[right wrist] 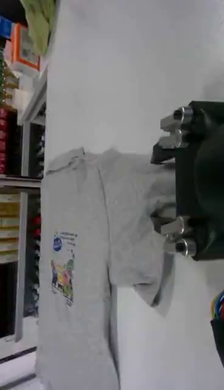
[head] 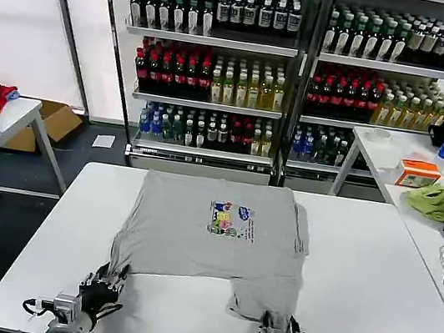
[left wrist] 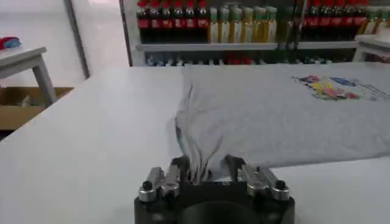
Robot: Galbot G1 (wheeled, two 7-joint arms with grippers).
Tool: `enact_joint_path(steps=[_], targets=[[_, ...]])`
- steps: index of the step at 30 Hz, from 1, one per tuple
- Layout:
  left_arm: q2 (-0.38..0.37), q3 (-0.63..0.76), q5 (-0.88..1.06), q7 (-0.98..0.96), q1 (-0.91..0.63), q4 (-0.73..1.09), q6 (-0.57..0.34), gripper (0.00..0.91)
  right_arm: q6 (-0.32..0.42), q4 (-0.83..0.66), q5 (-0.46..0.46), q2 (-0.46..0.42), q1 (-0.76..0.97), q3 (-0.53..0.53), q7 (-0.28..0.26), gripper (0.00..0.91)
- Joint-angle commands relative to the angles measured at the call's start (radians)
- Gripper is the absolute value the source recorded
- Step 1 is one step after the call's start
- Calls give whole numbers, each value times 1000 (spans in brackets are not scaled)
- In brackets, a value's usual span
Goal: Fold and organize the clothes.
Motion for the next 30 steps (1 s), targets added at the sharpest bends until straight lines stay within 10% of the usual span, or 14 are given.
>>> enact_joint_path(steps=[1, 30], targets=[[-4, 3, 3, 2, 4, 6, 1, 10, 14, -8, 22, 1, 0, -1, 2, 0], [6, 23, -54, 1, -134, -24, -121, 10, 96, 63, -44, 0, 188, 122, -92, 0]])
